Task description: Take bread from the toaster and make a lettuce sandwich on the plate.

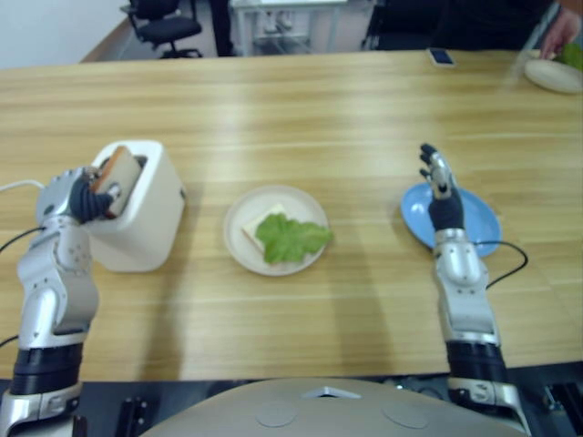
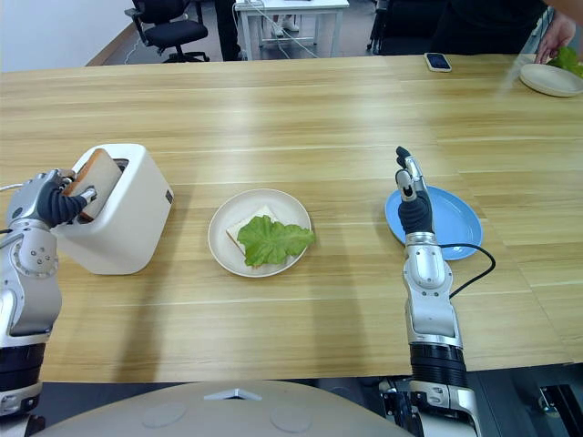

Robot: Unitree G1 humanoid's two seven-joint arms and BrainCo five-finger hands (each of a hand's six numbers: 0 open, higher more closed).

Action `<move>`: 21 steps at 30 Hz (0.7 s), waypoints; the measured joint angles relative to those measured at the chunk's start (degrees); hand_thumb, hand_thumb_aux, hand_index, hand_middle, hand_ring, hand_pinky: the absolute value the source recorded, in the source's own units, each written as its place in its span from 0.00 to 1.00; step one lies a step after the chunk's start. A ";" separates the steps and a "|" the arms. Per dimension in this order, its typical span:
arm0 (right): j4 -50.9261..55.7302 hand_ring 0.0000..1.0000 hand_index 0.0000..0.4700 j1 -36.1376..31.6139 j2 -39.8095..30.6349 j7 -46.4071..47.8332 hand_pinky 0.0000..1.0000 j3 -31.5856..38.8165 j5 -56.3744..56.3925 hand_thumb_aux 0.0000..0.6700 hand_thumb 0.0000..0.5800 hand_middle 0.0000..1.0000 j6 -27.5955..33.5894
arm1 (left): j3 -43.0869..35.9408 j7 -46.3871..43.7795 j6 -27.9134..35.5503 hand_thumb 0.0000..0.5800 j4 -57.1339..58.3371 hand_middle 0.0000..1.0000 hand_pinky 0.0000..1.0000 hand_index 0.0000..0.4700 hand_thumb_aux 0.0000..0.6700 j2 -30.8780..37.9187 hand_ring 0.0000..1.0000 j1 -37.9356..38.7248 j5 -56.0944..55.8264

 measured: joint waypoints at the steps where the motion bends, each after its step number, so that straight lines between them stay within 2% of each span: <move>1: 0.16 0.00 0.00 0.00 0.00 0.00 0.00 0.00 -0.03 0.00 0.00 0.00 -0.07 | 0.31 0.67 -0.45 1.00 -0.60 1.00 1.00 0.98 1.00 -0.05 1.00 -0.18 -0.29; 4: 0.45 0.00 0.00 0.00 0.00 0.00 0.00 0.04 -0.17 0.00 0.00 0.00 -0.17 | 1.22 3.29 -2.49 1.00 -3.06 1.00 1.00 0.98 1.00 -0.22 1.00 -1.09 -1.62; 7: 0.77 0.00 0.00 0.00 0.00 0.00 0.00 0.06 -0.20 0.00 0.00 0.00 -0.27 | 3.57 8.12 -7.16 1.00 -7.40 1.00 1.00 0.98 1.00 -1.29 1.00 -2.18 -3.85; 11: 1.37 0.00 0.00 0.00 0.03 -0.04 0.00 0.42 -0.52 0.00 0.00 0.00 -0.55 | 10.15 13.85 -13.39 1.00 -16.32 1.00 1.00 0.98 1.00 -2.79 1.00 -6.10 -8.87; 14: 2.02 0.00 0.00 0.09 0.11 -0.16 0.00 0.85 -0.69 0.00 0.00 0.00 -0.66 | 13.43 14.93 -16.35 1.00 -19.62 1.00 1.00 0.98 1.00 -3.69 1.00 -7.64 -13.67; 17: 2.23 0.00 0.00 0.09 0.23 -0.27 0.00 0.94 -0.70 0.00 0.00 0.00 -0.91 | 13.19 14.18 -18.50 1.00 -21.37 1.00 1.00 0.98 1.00 -5.43 1.00 -8.41 -18.26; 21: 2.57 0.00 0.00 0.16 0.43 -0.34 0.00 1.28 -0.69 0.00 0.00 0.00 -1.07 | 8.39 11.36 -18.95 1.00 -22.06 1.00 1.00 0.98 1.00 -8.45 1.00 -9.96 -23.86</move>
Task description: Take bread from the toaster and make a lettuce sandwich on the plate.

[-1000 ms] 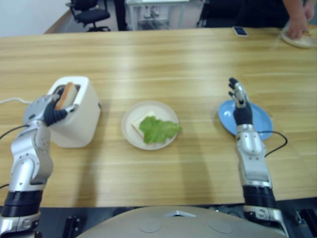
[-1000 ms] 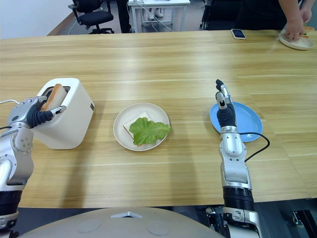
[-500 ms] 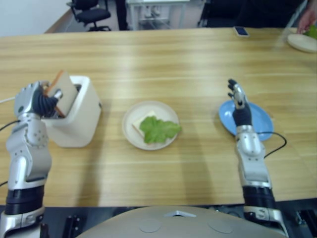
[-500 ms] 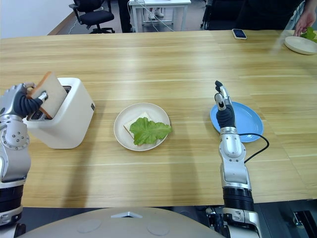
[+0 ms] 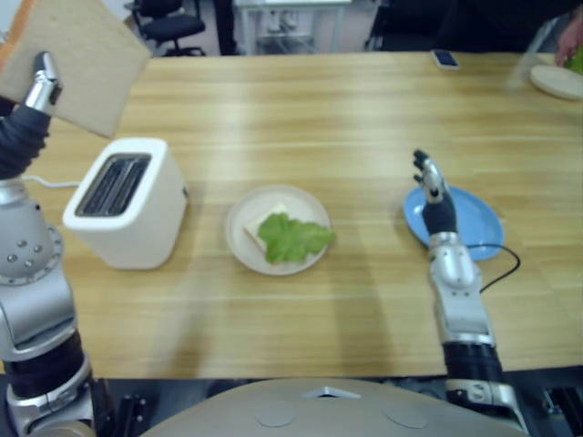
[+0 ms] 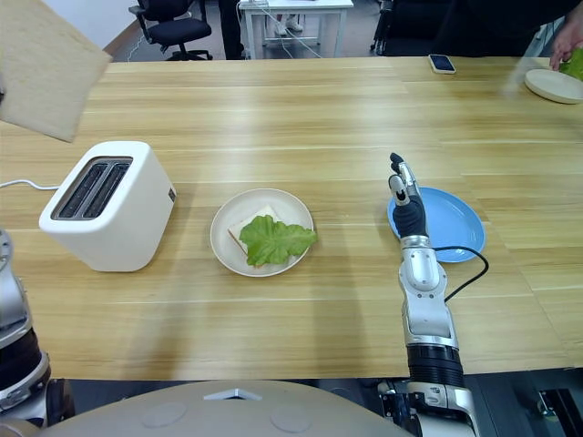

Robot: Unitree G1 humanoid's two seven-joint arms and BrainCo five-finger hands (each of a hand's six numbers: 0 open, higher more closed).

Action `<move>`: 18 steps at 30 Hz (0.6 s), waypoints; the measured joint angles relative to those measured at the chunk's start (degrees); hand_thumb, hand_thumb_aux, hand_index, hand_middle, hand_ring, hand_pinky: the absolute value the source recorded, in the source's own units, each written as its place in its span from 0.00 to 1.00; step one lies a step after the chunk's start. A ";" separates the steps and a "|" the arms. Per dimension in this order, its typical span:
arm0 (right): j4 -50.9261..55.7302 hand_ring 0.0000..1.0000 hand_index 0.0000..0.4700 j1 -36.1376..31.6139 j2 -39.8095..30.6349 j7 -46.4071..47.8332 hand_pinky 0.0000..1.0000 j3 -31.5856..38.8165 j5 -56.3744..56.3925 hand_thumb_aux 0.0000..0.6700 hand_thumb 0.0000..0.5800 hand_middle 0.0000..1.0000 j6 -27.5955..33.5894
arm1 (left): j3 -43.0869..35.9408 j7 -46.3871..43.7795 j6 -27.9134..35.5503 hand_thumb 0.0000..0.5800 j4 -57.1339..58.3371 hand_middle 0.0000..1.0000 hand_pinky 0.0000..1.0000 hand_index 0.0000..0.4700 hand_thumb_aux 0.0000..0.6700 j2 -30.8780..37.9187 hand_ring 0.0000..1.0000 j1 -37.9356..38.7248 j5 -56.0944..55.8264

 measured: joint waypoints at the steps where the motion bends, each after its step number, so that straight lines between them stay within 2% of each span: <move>1: 0.08 0.00 0.00 0.02 0.00 -0.05 0.00 -0.01 0.00 0.00 0.00 0.00 -0.06 | -2.39 -1.10 0.23 1.00 0.05 1.00 1.00 0.98 1.00 -1.28 1.00 -0.19 -1.36; 7: 1.12 0.00 0.00 -0.04 -0.04 -1.13 0.00 -1.72 0.32 0.00 0.00 0.00 -0.18 | -20.20 -8.91 0.37 1.00 10.71 1.00 1.00 0.98 1.00 -9.26 1.00 0.17 -7.53; 13: 1.54 0.00 0.00 0.90 -0.41 -1.53 0.00 -2.30 0.32 0.00 0.00 0.00 -0.99 | -25.01 -16.86 -2.02 1.00 30.18 1.00 1.00 0.98 1.00 -11.26 1.00 -4.41 -14.01; 18: 1.53 0.00 0.00 1.90 -0.28 -2.08 0.00 -1.93 -0.01 0.00 0.00 0.00 -1.74 | -30.64 -21.69 -3.72 1.00 43.21 1.00 1.00 0.98 1.00 -11.33 1.00 -7.95 -13.50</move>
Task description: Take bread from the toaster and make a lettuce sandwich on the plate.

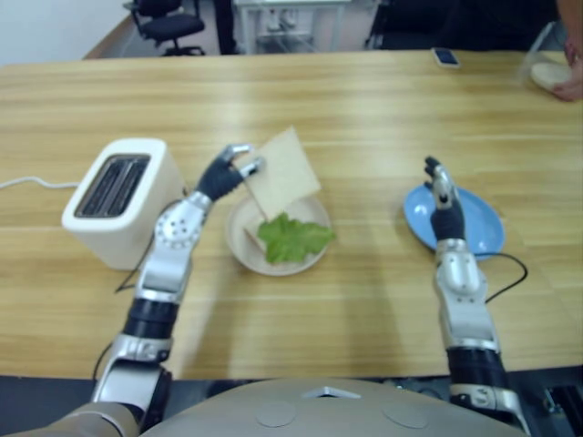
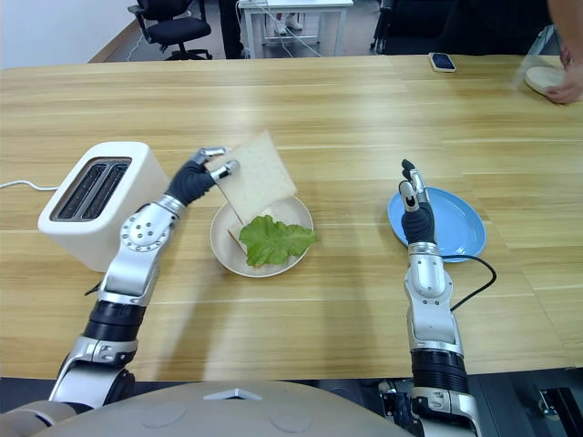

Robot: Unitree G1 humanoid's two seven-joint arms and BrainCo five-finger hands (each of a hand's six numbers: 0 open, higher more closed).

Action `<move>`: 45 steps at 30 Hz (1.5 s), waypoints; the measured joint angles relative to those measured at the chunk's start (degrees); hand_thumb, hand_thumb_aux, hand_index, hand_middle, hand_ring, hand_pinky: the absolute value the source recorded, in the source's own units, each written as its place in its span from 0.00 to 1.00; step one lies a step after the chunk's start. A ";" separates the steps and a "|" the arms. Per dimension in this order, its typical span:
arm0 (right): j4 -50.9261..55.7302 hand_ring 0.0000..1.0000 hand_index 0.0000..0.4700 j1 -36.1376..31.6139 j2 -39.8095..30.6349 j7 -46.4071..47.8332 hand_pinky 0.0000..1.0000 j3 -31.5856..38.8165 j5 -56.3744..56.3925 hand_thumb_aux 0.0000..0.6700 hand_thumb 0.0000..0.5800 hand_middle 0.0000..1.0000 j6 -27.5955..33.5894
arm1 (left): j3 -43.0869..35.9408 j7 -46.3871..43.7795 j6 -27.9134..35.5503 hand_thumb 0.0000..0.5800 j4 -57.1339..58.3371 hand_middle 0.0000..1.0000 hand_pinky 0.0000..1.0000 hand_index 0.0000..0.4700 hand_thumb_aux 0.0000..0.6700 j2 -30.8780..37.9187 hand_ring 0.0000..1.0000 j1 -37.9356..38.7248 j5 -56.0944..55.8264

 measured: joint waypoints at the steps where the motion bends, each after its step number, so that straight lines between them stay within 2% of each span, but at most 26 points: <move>1: 0.00 0.00 0.00 0.01 0.08 -0.12 0.00 0.06 -0.05 0.00 0.00 0.00 -0.07 | -1.02 -0.93 -0.32 1.00 2.25 1.00 1.00 0.98 1.00 -0.10 1.00 -0.54 0.08; 7: -0.01 0.00 0.00 0.94 0.38 -0.46 0.00 0.66 -1.28 0.00 0.00 0.00 -0.54 | -2.95 -2.82 -4.07 1.00 11.57 1.00 1.00 0.98 1.00 -0.93 1.00 -2.35 0.16; 15: -0.07 0.00 0.00 2.52 0.97 -1.16 0.00 2.85 -4.16 0.00 0.00 0.00 -1.17 | -3.97 -3.04 -4.66 1.00 16.52 1.00 1.00 0.98 1.00 -1.42 1.00 -2.49 1.55; 29: -6.31 0.00 0.00 3.40 -1.88 0.07 0.00 12.41 -14.82 0.00 0.00 0.00 -3.45 | -4.93 1.85 -4.75 1.00 25.02 1.00 1.00 0.98 1.00 0.80 1.00 -3.30 8.02; 36: -6.06 0.00 0.00 2.93 -7.06 1.20 0.00 23.36 -28.21 0.00 0.00 0.00 -7.53 | -6.14 5.11 -4.74 1.00 28.33 1.00 1.00 0.98 1.00 2.29 1.00 -4.93 12.34; 41: 0.05 0.00 0.00 -2.59 -10.96 -0.81 0.00 32.48 -43.33 0.00 0.00 0.00 -8.02 | -7.61 7.32 -4.81 1.00 31.22 1.00 1.00 0.98 1.00 2.22 1.00 -6.43 14.37; 45: 10.12 0.00 0.00 -8.35 -11.88 -4.76 0.00 37.29 -49.55 0.00 0.00 0.00 -8.31 | -8.23 8.24 -4.75 1.00 32.54 1.00 1.00 0.98 1.00 2.06 1.00 -6.75 15.18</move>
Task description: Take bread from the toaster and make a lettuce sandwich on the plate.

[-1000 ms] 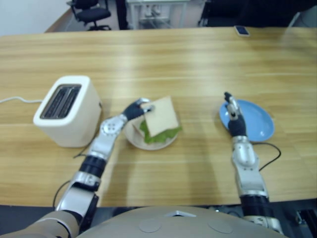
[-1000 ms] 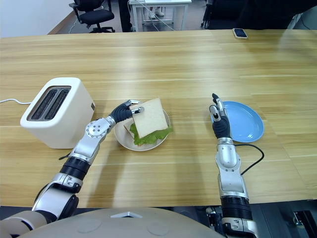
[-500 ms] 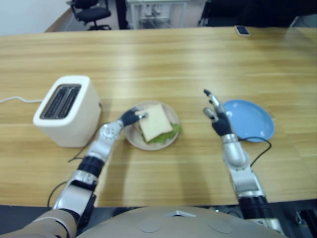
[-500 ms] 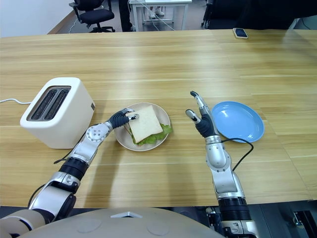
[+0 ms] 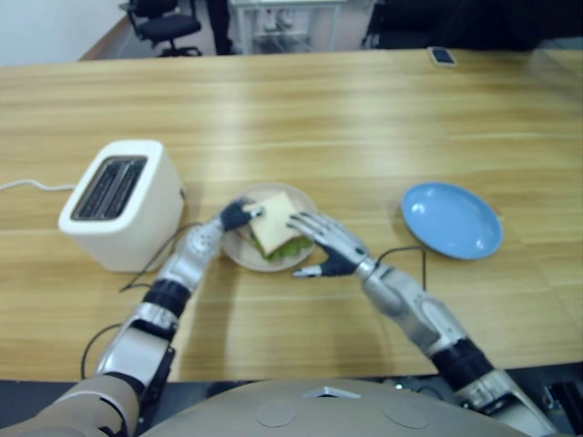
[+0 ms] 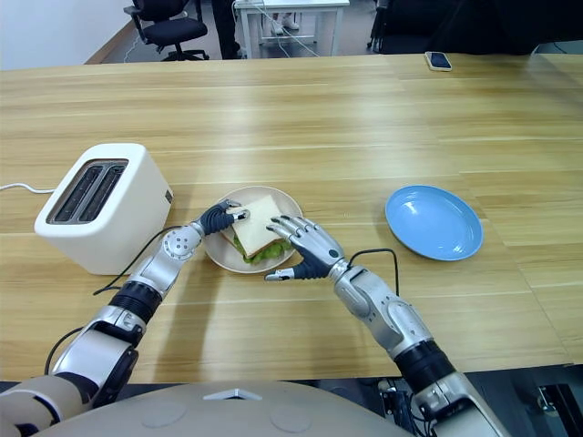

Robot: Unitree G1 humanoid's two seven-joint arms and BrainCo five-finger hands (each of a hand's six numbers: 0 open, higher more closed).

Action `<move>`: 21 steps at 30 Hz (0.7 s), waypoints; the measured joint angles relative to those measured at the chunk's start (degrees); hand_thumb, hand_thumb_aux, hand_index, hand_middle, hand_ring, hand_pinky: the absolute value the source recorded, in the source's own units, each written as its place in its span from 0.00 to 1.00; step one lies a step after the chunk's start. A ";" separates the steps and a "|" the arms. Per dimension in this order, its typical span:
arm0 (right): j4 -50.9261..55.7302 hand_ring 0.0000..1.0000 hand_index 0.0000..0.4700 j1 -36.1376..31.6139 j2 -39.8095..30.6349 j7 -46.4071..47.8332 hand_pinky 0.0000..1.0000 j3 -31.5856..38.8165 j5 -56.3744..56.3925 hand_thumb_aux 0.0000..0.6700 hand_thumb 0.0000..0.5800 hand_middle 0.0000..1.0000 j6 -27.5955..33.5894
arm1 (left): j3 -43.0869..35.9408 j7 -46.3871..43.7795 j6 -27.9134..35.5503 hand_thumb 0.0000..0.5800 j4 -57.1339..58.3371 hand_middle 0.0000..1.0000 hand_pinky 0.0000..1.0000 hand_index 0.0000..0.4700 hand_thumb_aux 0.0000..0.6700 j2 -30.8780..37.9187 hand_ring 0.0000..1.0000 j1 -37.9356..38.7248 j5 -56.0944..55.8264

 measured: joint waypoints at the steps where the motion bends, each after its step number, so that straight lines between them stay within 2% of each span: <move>1: 2.74 0.00 0.00 -1.95 0.17 -1.25 0.00 1.05 -1.15 0.00 0.00 0.00 0.04 | -0.05 0.14 0.01 1.00 0.24 1.00 1.00 0.98 1.00 -0.07 1.00 -0.21 0.01; 5: 15.48 0.00 0.00 -12.70 2.94 -8.62 0.00 6.14 -7.06 0.00 0.00 0.00 1.16 | 0.15 0.63 -0.12 1.00 1.39 1.00 1.00 0.98 1.00 -0.36 1.00 -0.30 0.00; 8: 20.26 0.00 0.00 -16.51 4.84 -12.54 0.00 9.87 -9.95 0.00 0.00 0.00 2.25 | 0.16 0.79 -0.28 1.00 1.83 1.00 1.00 0.98 1.00 -0.54 1.00 -0.16 0.00; 15: 22.20 0.00 0.00 -18.18 5.95 -15.65 0.00 14.61 -12.75 0.00 0.00 0.00 4.16 | 0.55 0.88 -0.28 1.00 2.40 1.00 1.00 0.98 1.00 -0.64 1.00 0.15 0.06; 21: 17.60 0.00 0.00 -16.32 5.78 -14.76 0.00 16.77 -13.35 0.00 0.00 0.00 5.16 | 0.57 0.95 -0.34 1.00 2.16 1.00 1.00 0.98 1.00 -0.58 1.00 0.41 0.38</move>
